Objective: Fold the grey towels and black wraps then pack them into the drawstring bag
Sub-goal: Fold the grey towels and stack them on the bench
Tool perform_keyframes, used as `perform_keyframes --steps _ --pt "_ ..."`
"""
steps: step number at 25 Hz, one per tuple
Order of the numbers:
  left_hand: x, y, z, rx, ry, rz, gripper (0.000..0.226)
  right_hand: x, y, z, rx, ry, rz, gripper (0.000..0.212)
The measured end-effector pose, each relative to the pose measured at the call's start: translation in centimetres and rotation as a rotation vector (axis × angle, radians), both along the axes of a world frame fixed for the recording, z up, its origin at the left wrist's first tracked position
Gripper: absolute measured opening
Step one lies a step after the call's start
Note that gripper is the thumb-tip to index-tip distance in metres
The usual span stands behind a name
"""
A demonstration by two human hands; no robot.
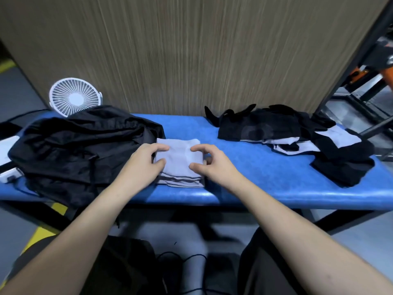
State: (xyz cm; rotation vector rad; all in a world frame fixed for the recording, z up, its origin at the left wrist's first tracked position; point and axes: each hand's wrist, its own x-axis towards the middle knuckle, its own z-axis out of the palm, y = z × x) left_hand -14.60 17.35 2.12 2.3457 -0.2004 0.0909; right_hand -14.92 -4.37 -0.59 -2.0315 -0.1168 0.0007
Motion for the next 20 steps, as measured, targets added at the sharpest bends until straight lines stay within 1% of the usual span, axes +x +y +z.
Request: perform_keyframes --steps 2,3,5,8,10,12,14,17,20 --pt "0.1 0.2 -0.5 0.054 -0.004 -0.024 0.039 0.3 0.3 -0.7 -0.179 -0.058 0.033 0.039" --pt "0.1 0.3 -0.7 0.068 -0.003 -0.036 0.039 0.3 0.3 -0.9 -0.227 -0.068 0.043 0.038" --pt "0.0 0.1 -0.9 0.095 -0.036 -0.038 0.040 0.1 0.2 -0.9 -0.261 -0.074 0.045 0.034" --pt "-0.3 -0.4 -0.7 0.144 -0.197 -0.023 0.042 -0.2 -0.4 -0.6 -0.333 -0.184 0.013 0.033" --pt "-0.3 -0.6 -0.7 0.226 -0.279 -0.078 0.039 -0.3 -0.7 -0.6 -0.393 -0.248 0.025 0.035" --pt "-0.1 -0.4 -1.3 0.350 -0.255 -0.122 0.033 -0.4 -0.5 -0.9 -0.483 -0.234 0.091 0.037" --pt "0.0 -0.3 -1.7 0.405 -0.190 -0.127 0.032 -0.4 -0.4 -1.2 -0.558 -0.180 0.122 0.039" --pt "-0.1 -0.4 -1.4 0.412 -0.174 -0.134 0.033 -0.5 -0.7 -1.0 -0.541 -0.175 0.121 0.041" --pt "0.0 -0.7 -0.7 0.390 -0.242 -0.123 0.028 -0.8 -1.3 -0.6 -0.542 -0.201 0.131 0.041"
